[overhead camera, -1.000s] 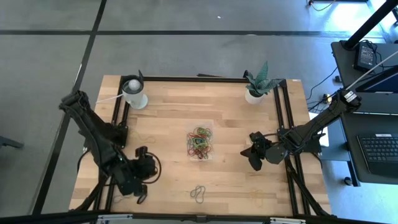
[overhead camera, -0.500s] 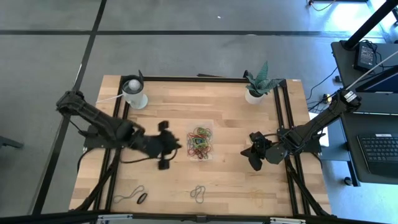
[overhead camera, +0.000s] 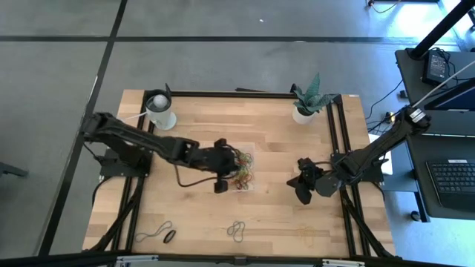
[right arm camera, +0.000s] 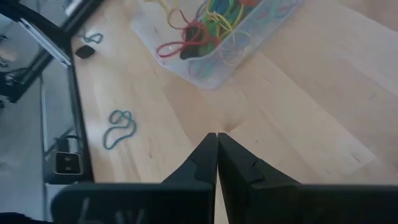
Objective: Pick and place rubber bands into bin
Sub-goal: Put the yellow rubber band into the transparent bin
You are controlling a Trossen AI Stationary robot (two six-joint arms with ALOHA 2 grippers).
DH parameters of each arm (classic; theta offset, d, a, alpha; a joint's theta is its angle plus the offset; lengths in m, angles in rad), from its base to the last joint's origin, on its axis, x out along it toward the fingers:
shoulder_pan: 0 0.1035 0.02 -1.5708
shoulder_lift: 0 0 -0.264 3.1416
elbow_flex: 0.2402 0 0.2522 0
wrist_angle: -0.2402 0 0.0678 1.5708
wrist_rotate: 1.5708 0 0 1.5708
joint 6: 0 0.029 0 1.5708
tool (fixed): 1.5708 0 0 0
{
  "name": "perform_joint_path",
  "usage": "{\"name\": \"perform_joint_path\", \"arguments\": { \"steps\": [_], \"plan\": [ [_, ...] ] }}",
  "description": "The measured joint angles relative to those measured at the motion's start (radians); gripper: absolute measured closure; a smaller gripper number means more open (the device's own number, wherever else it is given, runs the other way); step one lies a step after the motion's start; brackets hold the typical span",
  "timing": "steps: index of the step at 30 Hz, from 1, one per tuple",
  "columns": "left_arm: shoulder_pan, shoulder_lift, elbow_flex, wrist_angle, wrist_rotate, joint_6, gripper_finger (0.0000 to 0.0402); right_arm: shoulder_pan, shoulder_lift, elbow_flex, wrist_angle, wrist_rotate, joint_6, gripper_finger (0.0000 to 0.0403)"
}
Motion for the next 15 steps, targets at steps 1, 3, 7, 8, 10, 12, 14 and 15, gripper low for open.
{"name": "perform_joint_path", "arguments": {
  "steps": [1, 3, 7, 8, 10, 12, 14, 15],
  "plan": [
    [0.000, 0.024, 0.000, 0.016, -0.004, -0.007, 0.0400, 0.000, 0.010, 0.000, 0.000, 0.000, 0.000, 0.0386],
    [0.000, 0.072, 0.000, 0.053, -0.033, -0.051, 0.0400, 0.000, 0.033, 0.000, 0.000, 0.000, 0.000, 0.0386],
    [0.004, 0.153, 0.000, 0.059, -0.048, -0.116, 0.0393, 0.000, 0.085, 0.000, 0.001, -0.002, 0.000, 0.0386],
    [0.004, 0.170, 0.000, 0.061, -0.040, -0.134, 0.0388, 0.000, 0.097, 0.000, 0.004, -0.002, 0.002, 0.0386],
    [0.004, 0.196, 0.000, 0.059, -0.033, -0.181, 0.0374, 0.000, 0.115, 0.000, 0.013, -0.012, 0.003, 0.0386],
    [0.004, 0.211, -0.001, 0.059, -0.033, -0.230, 0.0356, 0.000, 0.127, 0.000, 0.039, -0.046, 0.003, 0.0386],
    [0.004, 0.213, -0.001, 0.062, -0.034, -0.259, 0.0336, 0.000, 0.127, 0.000, 0.037, -0.078, 0.001, 0.0386],
    [0.004, 0.213, -0.001, 0.063, -0.037, -0.264, 0.0325, 0.000, 0.127, 0.000, 0.036, -0.091, 0.000, 0.0386]
  ]
}}
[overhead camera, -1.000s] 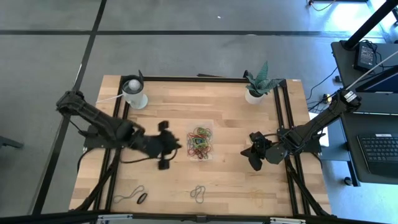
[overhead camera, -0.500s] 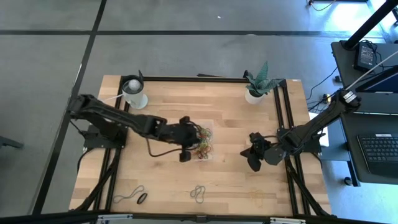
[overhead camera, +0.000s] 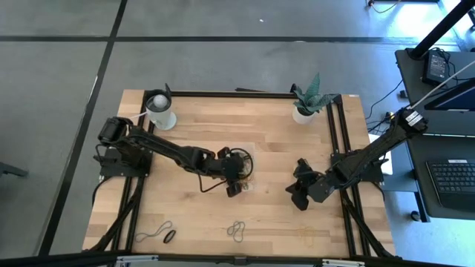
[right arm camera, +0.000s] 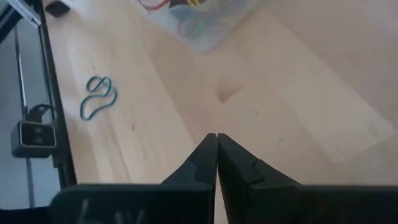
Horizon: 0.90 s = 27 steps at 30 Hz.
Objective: Pick and place rubber bands into bin
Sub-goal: Put the yellow rubber band into the transparent bin, then put the black rubber band into the transparent bin
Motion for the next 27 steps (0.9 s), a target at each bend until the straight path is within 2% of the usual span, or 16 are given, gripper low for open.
{"name": "perform_joint_path", "arguments": {
  "steps": [6, 12, 16, 20, 27],
  "plan": [
    [0.000, -0.028, 0.000, 0.007, -0.028, 0.011, 0.0281, 0.000, -0.001, 0.000, -0.008, -0.053, -0.003, 0.0386],
    [0.000, -0.068, 0.000, -0.005, -0.117, 0.011, 0.0277, 0.000, -0.001, 0.000, -0.013, -0.054, -0.041, 0.0386],
    [-0.012, -0.125, 0.000, -0.055, -0.168, -0.025, 0.0292, 0.000, -0.001, 0.000, -0.007, -0.055, -0.053, 0.0386],
    [-0.043, -0.193, 0.000, -0.175, -0.198, -0.049, 0.0315, 0.000, -0.001, 0.000, -0.007, -0.054, -0.053, 0.0386],
    [-0.134, -0.250, -0.004, -0.349, -0.186, -0.011, 0.0385, 0.000, -0.001, 0.000, -0.007, -0.054, -0.053, 0.0386]
  ]
}}
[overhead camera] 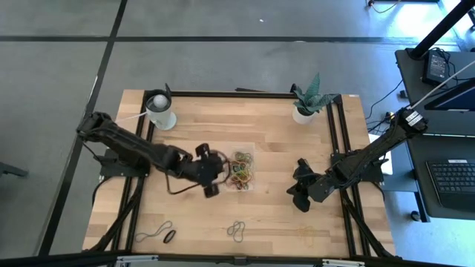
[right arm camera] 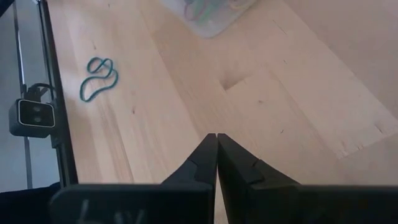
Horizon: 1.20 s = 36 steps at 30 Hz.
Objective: Pick and place rubber bands into bin
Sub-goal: Put the black rubber band into the transparent bin
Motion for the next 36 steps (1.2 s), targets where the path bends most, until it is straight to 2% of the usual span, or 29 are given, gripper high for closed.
{"name": "perform_joint_path", "arguments": {
  "steps": [5, 10, 15, 20, 23, 30, 33, 36],
  "plan": [
    [-0.062, -0.019, -0.082, 0.094, 0.011, 0.107, 0.0399, 0.000, 0.000, 0.000, 0.000, 0.002, 0.000, 0.0386],
    [-0.075, -0.071, -0.269, 0.337, 0.080, 0.121, 0.0400, -0.013, 0.000, 0.000, 0.015, 0.002, 0.000, 0.0386],
    [-0.035, -0.165, -0.511, 0.630, 0.136, 0.125, 0.0400, -0.058, 0.000, 0.000, 0.039, 0.003, 0.000, 0.0386],
    [0.051, -0.289, -0.691, 0.803, 0.221, 0.205, 0.0400, -0.150, 0.000, 0.031, -0.003, 0.004, -0.074, 0.0387],
    [0.131, -0.375, -0.756, 0.806, 0.304, 0.250, 0.0400, -0.228, 0.000, 0.095, -0.137, 0.003, -0.077, 0.0394],
    [0.345, -0.566, -0.847, 0.790, 0.475, 0.430, 0.0400, -0.410, 0.000, 0.297, -0.646, 0.003, -0.062, 0.0396],
    [0.429, -0.629, -0.860, 0.775, 0.550, 0.486, 0.0400, -0.465, -0.001, 0.333, -0.801, -0.004, -0.025, 0.0389],
    [0.492, -0.682, -0.862, 0.724, 0.589, 0.528, 0.0400, -0.510, -0.001, 0.317, -0.864, -0.074, 0.011, 0.0377]
  ]
}}
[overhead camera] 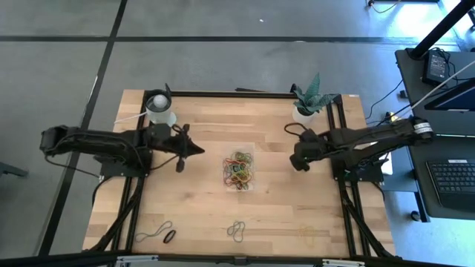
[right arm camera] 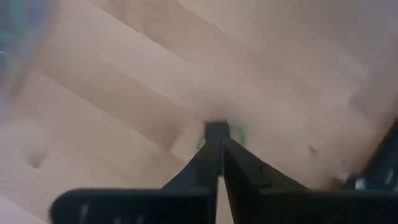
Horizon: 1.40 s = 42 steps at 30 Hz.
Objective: Pick and place rubber bands into bin
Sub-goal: Put the black rubber band into the transparent bin
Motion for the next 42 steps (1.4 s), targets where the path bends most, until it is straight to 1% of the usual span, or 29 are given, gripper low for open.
{"name": "perform_joint_path", "arguments": {
  "steps": [4, 7, 10, 15, 18, 23, 25, 27, 29, 32, 33, 37, 42],
  "plan": [
    [0.052, -0.051, -0.001, -0.049, 0.050, 0.020, 0.0400, -0.022, 0.000, -0.057, 0.033, -0.119, 0.051, 0.0343],
    [0.074, -0.074, -0.001, -0.070, 0.094, 0.030, 0.0400, -0.022, 0.000, -0.097, 0.089, -0.154, 0.056, 0.0307],
    [0.082, -0.083, -0.001, -0.080, 0.133, 0.030, 0.0400, -0.022, 0.008, -0.123, 0.141, -0.151, 0.045, 0.0273],
    [0.081, -0.083, -0.001, -0.081, 0.143, 0.030, 0.0400, -0.022, 0.027, -0.169, 0.218, -0.141, -0.033, 0.0231],
    [0.081, -0.083, -0.001, -0.083, 0.143, 0.030, 0.0400, -0.022, 0.062, -0.197, 0.236, -0.131, -0.086, 0.0214],
    [0.081, -0.083, -0.001, -0.091, 0.153, 0.020, 0.0400, -0.022, 0.138, -0.223, 0.237, -0.105, -0.090, 0.0204],
    [0.081, -0.083, -0.001, -0.091, 0.172, 0.018, 0.0400, -0.022, 0.168, -0.227, 0.243, -0.105, -0.081, 0.0210],
    [0.081, -0.083, -0.001, -0.091, 0.197, 0.014, 0.0400, -0.022, 0.191, -0.229, 0.271, -0.112, -0.063, 0.0235],
    [0.081, -0.083, -0.001, -0.094, 0.202, 0.010, 0.0400, -0.022, 0.205, -0.228, 0.321, -0.130, -0.070, 0.0278],
    [0.081, -0.083, -0.001, -0.100, 0.202, 0.010, 0.0400, -0.021, 0.209, -0.228, 0.356, -0.134, -0.066, 0.0370],
    [0.081, -0.083, -0.001, -0.100, 0.202, 0.009, 0.0400, -0.021, 0.209, -0.228, 0.363, -0.134, -0.064, 0.0384],
    [0.081, -0.083, -0.001, -0.104, 0.202, 0.007, 0.0400, -0.021, 0.207, -0.206, 0.339, -0.133, -0.065, 0.0393],
    [0.081, -0.083, -0.001, -0.104, 0.202, -0.015, 0.0400, -0.021, 0.194, -0.106, 0.279, -0.122, -0.116, 0.0397]
  ]
}}
